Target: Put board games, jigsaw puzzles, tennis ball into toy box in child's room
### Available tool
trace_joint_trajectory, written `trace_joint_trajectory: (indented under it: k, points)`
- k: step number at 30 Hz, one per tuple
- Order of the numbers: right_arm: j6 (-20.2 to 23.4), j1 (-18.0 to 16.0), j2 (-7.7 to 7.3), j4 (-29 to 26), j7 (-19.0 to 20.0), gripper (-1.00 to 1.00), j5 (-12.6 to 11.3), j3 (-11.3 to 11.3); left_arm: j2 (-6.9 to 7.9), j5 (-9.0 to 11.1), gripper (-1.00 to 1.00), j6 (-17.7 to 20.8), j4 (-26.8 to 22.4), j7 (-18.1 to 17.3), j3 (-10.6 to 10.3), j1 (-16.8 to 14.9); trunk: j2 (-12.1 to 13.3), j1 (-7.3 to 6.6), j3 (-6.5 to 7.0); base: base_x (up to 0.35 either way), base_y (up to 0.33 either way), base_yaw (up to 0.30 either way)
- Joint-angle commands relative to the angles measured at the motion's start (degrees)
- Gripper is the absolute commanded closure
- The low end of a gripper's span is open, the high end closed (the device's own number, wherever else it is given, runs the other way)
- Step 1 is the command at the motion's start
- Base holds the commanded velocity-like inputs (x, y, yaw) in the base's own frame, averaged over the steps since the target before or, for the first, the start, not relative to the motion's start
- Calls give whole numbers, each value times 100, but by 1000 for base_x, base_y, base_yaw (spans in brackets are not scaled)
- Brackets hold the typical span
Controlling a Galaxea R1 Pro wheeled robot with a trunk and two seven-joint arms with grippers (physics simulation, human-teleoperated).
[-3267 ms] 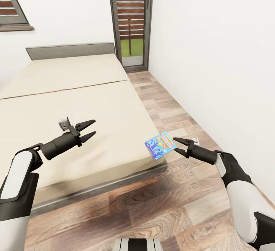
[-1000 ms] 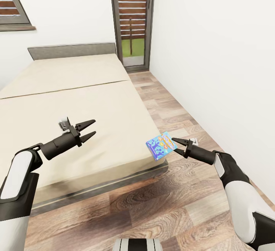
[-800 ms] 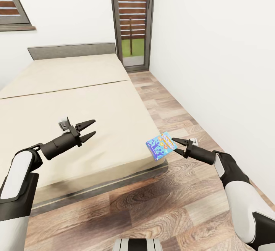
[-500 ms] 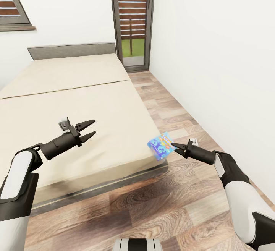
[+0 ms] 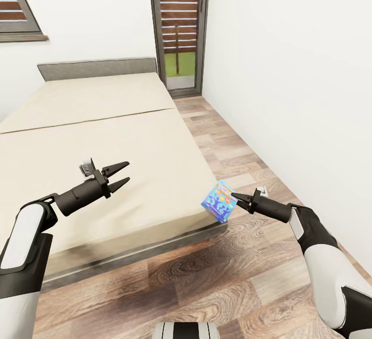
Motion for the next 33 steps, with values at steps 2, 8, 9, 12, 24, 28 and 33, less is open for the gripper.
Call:
trace_joint_trajectory:
  k: [2,8,9,12,24,28,33]
  points:
    - [123,-1,36,4,20,100,-22,12,-2,-44,-100,24,3,-45,5,-5,-1,-1,-4,0,0,0]
    - [127,-1,36,-3,20,100,-27,17,-2,-44,-100,24,2,-45,5,-5,-1,-1,-4,0,0,0]
    - [126,-1,38,-5,20,100,-29,18,-2,-44,-100,24,2,-45,5,-5,-1,-1,-4,0,0,0]
    - [125,-1,46,-15,20,100,-35,23,-2,-44,-100,24,2,-45,5,-5,-1,-1,-4,0,0,0]
    - [145,16,67,-244,33,100,-39,55,-2,-44,-100,24,2,-45,5,-5,-1,-1,-4,0,0,0]
    - [156,39,87,-386,35,100,-40,64,-2,-44,-100,24,2,-45,5,-5,-1,-1,-4,0,0,0]
    - [163,65,138,-539,37,100,-40,71,-2,-44,-100,24,2,-45,5,-5,-1,-1,-4,0,0,0]
